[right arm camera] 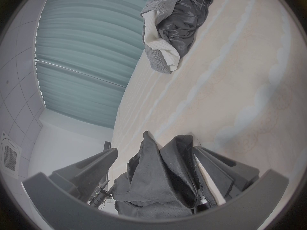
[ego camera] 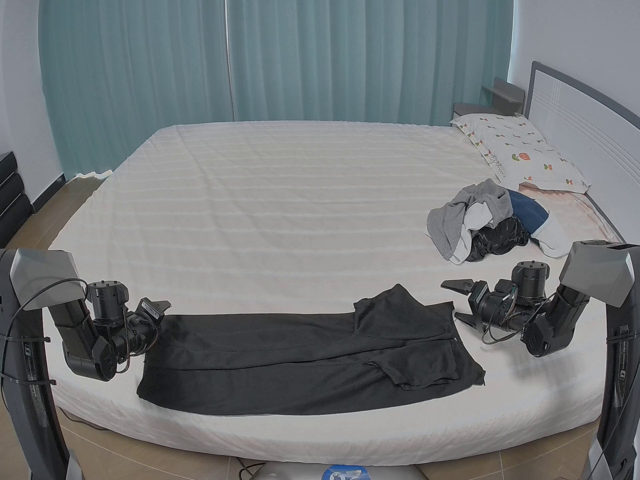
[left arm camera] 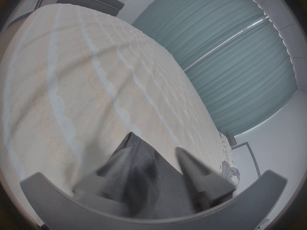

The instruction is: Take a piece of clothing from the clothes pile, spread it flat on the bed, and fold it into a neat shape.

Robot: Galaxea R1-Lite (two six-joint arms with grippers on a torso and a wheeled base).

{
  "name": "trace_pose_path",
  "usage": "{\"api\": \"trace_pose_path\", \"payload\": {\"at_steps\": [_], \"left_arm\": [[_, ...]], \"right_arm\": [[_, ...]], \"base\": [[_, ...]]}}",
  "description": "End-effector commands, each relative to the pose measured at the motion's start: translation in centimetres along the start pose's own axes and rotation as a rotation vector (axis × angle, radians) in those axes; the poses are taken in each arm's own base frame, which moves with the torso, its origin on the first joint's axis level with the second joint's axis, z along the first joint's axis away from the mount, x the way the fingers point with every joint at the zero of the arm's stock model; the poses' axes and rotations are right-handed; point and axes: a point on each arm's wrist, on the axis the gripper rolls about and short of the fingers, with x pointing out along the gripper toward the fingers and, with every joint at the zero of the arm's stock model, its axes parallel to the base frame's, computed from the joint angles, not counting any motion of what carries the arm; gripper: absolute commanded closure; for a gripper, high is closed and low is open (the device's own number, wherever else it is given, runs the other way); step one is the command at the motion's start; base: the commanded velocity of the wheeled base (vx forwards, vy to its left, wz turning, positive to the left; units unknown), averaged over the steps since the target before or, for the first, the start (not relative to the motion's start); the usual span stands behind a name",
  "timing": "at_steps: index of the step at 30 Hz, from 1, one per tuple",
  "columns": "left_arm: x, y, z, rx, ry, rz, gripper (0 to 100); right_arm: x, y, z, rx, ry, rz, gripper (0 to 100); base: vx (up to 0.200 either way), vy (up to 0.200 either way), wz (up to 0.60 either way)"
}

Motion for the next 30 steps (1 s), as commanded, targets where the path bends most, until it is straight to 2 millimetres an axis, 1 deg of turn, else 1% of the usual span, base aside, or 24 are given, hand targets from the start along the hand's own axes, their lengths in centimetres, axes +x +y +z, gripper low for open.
{"api": "trace_pose_path", "payload": {"at_steps": [1,8,10,14,16,19,23,27,30], "left_arm": [[0.0,0.1,0.0,-0.002,-0.009,0.007,100],[0.1,0.3,0.4,-0.012,-0.069,0.042,100],[0.1,0.3,0.7,-0.030,-0.081,0.040,100],[0.1,0.2,0.9,-0.071,-0.089,0.034,100],[0.1,0.2,0.9,-0.080,-0.096,0.026,100],[0.0,0.2,0.8,-0.078,-0.103,0.014,100],[0.2,0.4,0.7,-0.075,-0.105,0.013,100],[0.2,0.4,0.7,-0.075,-0.105,0.013,100],[0.3,0.4,0.8,-0.075,-0.107,0.011,100]], "right_arm": [[0.0,-0.1,-0.1,-0.003,0.001,-0.001,0],[0.3,0.2,0.1,-0.039,-0.032,0.040,0],[0.1,0.4,0.3,-0.042,-0.042,0.044,0],[0.0,0.5,0.1,-0.052,-0.041,0.039,0],[0.2,0.5,-0.4,-0.068,-0.029,0.033,0],[0.2,0.5,-0.5,-0.077,-0.028,0.032,0],[0.3,0.7,-1.1,-0.081,-0.015,0.029,0],[0.6,0.5,-1.7,-0.134,-0.005,0.016,0],[0.9,-0.2,-2.1,-0.184,-0.010,-0.014,0]], "base": [[0.000,0.000,0.00],[0.000,0.000,0.00],[0.000,0.000,0.00],[0.000,0.000,0.00],[0.000,0.000,0.00],[0.000,0.000,0.00],[0.000,0.000,0.00],[0.000,0.000,0.00],[0.000,0.000,0.00]]}}
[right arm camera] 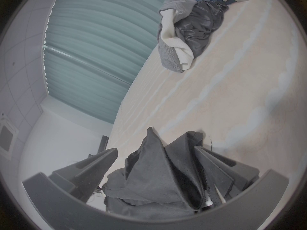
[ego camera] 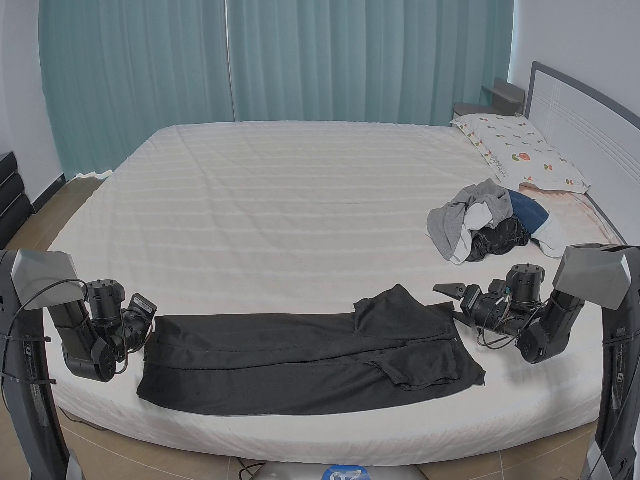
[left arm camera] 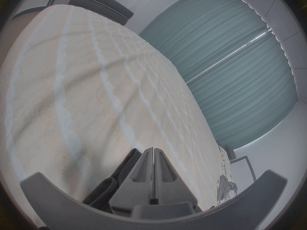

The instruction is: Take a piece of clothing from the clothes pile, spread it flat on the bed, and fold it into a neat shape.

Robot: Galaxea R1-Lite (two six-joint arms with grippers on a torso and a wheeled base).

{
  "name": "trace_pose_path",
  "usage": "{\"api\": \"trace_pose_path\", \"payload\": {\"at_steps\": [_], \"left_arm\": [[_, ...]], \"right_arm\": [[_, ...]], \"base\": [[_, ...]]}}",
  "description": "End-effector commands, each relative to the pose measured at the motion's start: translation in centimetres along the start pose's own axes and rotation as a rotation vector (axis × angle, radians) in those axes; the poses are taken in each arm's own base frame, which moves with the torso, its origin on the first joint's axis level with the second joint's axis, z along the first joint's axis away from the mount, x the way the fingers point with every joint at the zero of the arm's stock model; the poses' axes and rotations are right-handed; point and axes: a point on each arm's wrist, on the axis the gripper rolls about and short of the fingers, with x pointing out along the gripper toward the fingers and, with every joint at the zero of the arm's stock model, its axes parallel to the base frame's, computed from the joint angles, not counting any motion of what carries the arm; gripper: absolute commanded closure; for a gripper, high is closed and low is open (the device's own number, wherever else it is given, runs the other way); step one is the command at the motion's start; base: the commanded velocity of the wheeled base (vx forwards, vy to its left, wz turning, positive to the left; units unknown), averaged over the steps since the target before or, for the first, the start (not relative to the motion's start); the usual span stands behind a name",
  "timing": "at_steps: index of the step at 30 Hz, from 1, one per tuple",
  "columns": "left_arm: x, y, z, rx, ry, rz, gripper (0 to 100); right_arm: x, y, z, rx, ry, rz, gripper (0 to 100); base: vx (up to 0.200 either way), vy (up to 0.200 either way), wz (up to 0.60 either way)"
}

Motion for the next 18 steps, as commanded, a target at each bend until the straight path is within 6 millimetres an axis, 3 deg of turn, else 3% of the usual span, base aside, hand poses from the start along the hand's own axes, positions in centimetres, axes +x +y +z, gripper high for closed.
{"api": "trace_pose_path", "payload": {"at_steps": [1,3,4,18], "left_arm": [[0.2,0.1,0.0,0.000,-0.001,-0.001,100],[0.2,0.1,0.0,0.000,-0.001,-0.001,100],[0.2,0.1,0.0,-0.002,-0.001,-0.001,100],[0.2,0.1,0.0,-0.002,-0.007,0.003,100]], "right_arm": [[0.7,-0.9,-0.9,-0.041,-0.001,-0.037,0],[0.8,-0.9,-0.8,-0.044,-0.011,-0.042,0],[0.8,-0.8,-0.8,-0.045,-0.012,-0.041,100],[1.2,-1.1,0.1,-0.063,-0.093,-0.012,100]], "base": [[0.000,0.000,0.00],[0.000,0.000,0.00],[0.000,0.000,0.00],[0.000,0.000,0.00]]}}
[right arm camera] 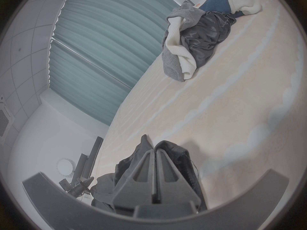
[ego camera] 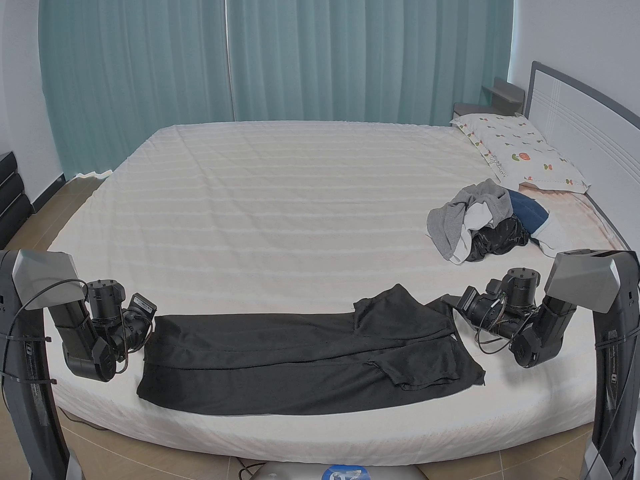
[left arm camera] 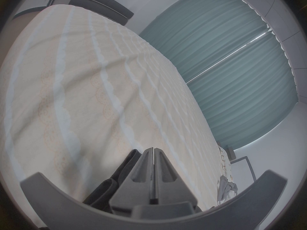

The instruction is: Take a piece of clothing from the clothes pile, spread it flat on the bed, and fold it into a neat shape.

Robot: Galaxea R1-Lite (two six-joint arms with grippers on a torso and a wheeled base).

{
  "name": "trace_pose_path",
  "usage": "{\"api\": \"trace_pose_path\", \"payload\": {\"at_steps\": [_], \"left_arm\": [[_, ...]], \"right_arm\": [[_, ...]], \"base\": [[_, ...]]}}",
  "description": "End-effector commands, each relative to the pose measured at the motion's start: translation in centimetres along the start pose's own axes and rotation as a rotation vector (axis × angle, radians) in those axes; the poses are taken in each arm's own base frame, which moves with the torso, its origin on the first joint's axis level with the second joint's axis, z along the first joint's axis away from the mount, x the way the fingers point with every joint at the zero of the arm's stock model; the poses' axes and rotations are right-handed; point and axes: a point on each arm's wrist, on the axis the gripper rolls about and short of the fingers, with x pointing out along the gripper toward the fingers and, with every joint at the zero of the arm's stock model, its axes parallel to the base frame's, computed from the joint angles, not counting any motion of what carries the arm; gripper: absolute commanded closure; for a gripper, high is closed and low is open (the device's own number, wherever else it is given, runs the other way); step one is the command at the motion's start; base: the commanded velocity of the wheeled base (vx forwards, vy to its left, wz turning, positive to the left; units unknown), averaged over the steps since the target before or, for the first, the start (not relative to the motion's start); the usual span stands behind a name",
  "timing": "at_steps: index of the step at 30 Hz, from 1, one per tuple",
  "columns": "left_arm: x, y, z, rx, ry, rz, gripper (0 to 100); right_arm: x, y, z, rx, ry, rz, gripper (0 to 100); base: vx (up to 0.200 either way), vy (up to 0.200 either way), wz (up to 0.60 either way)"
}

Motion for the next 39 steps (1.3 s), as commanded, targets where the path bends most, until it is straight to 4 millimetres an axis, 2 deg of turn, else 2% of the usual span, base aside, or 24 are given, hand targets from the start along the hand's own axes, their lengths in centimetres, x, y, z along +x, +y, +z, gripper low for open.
{"api": "trace_pose_path", "payload": {"at_steps": [1,18,19,20,21,25,28,31,34,39], "left_arm": [[0.0,0.1,0.0,-0.001,-0.004,0.004,100],[0.0,-0.1,0.2,-0.030,-0.023,0.009,100],[-0.1,0.0,0.1,-0.030,-0.017,0.009,100],[-0.1,0.0,0.1,-0.030,-0.015,0.009,100],[-0.1,0.0,0.1,-0.030,-0.015,0.009,0],[-0.1,0.1,0.1,-0.033,-0.014,0.010,0],[-0.3,0.1,0.1,-0.033,-0.011,0.013,0],[-0.5,0.2,0.0,-0.038,-0.002,0.015,0],[-0.5,0.1,0.1,-0.048,-0.005,0.005,0],[-0.5,0.0,0.1,-0.047,-0.014,-0.006,0]], "right_arm": [[0.1,-0.4,0.2,0.002,-0.010,-0.006,100],[0.4,-1.2,0.7,0.042,-0.041,-0.035,100],[0.4,-1.3,0.6,0.043,-0.038,-0.036,0],[0.4,-1.3,0.6,0.043,-0.038,-0.036,0],[0.4,-1.3,0.7,0.040,-0.043,-0.031,0],[0.0,-0.5,1.1,0.035,-0.059,-0.028,0],[-2.0,2.3,2.7,0.019,-0.102,-0.005,0],[-3.2,4.1,2.9,0.007,-0.093,0.034,0],[-3.5,5.2,2.0,-0.002,-0.062,0.062,0],[-2.4,6.2,-0.3,-0.017,0.011,0.082,0]], "base": [[0.000,0.000,0.00],[0.000,0.000,0.00],[0.000,0.000,0.00],[0.000,0.000,0.00],[0.000,0.000,0.00],[0.000,0.000,0.00],[0.000,0.000,0.00],[0.000,0.000,0.00],[0.000,0.000,0.00],[0.000,0.000,0.00]]}}
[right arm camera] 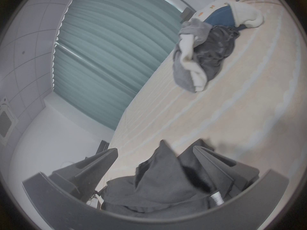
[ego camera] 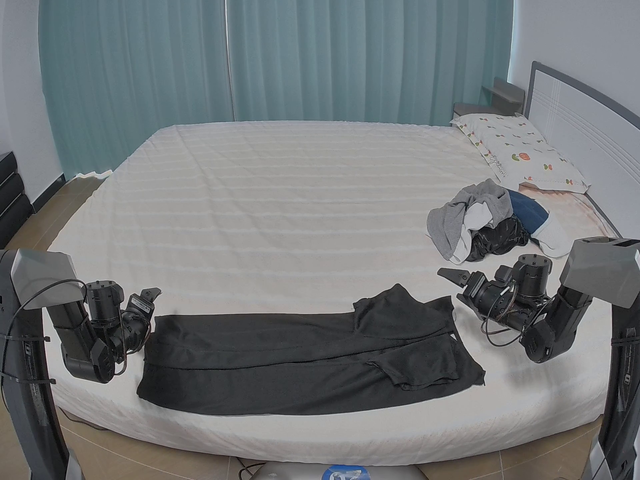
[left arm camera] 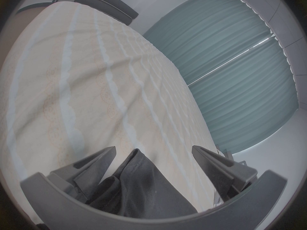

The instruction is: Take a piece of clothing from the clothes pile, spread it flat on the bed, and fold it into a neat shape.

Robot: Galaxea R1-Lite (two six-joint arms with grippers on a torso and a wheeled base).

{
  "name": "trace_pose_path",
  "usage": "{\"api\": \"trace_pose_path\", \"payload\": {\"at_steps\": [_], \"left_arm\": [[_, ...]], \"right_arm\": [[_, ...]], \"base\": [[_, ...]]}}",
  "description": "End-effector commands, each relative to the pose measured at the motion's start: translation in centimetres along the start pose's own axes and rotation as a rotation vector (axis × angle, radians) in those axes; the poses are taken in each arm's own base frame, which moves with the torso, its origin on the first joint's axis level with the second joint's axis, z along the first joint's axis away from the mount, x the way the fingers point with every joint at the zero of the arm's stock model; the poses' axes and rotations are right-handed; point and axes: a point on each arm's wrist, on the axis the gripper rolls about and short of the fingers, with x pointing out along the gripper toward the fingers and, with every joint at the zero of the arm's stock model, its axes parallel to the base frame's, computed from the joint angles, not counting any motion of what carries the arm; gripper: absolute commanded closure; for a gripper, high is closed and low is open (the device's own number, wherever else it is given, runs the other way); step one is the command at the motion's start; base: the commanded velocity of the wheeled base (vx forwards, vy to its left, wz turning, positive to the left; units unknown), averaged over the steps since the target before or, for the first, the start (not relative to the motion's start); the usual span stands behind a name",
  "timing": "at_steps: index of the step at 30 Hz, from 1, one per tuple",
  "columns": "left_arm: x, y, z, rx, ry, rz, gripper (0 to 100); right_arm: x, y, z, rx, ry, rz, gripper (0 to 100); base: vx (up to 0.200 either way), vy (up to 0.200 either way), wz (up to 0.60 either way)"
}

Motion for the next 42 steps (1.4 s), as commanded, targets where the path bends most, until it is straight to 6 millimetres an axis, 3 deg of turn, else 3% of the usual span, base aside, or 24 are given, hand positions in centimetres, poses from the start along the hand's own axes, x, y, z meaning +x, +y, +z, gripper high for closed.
{"api": "trace_pose_path", "payload": {"at_steps": [1,2,6,21,22,32,42], "left_arm": [[0.0,0.0,0.0,-0.002,-0.005,-0.008,0],[0.0,-0.1,0.0,-0.002,-0.005,-0.010,0],[0.0,0.0,0.0,-0.001,-0.005,-0.008,0],[0.0,-0.1,0.0,-0.001,-0.005,-0.010,0],[0.0,-0.1,0.0,-0.001,-0.005,-0.010,0],[0.1,0.0,0.0,0.001,-0.003,-0.009,0],[0.1,0.0,0.0,0.000,-0.004,-0.008,0]], "right_arm": [[0.3,1.8,-1.3,-0.018,0.044,0.037,0],[0.9,1.2,-2.4,-0.018,0.072,0.024,0],[1.8,-0.3,-3.4,-0.038,0.096,-0.004,0],[3.1,-2.7,-4.4,-0.085,0.106,-0.036,0],[3.2,-3.0,-4.6,-0.082,0.111,-0.041,100],[2.3,-2.9,-3.9,-0.087,0.091,-0.045,100],[0.1,-2.7,-2.9,-0.076,0.105,-0.041,100]], "base": [[0.000,0.000,0.00],[0.000,0.000,0.00],[0.000,0.000,0.00],[0.000,0.000,0.00],[0.000,0.000,0.00],[0.000,0.000,0.00],[0.000,0.000,0.00]]}}
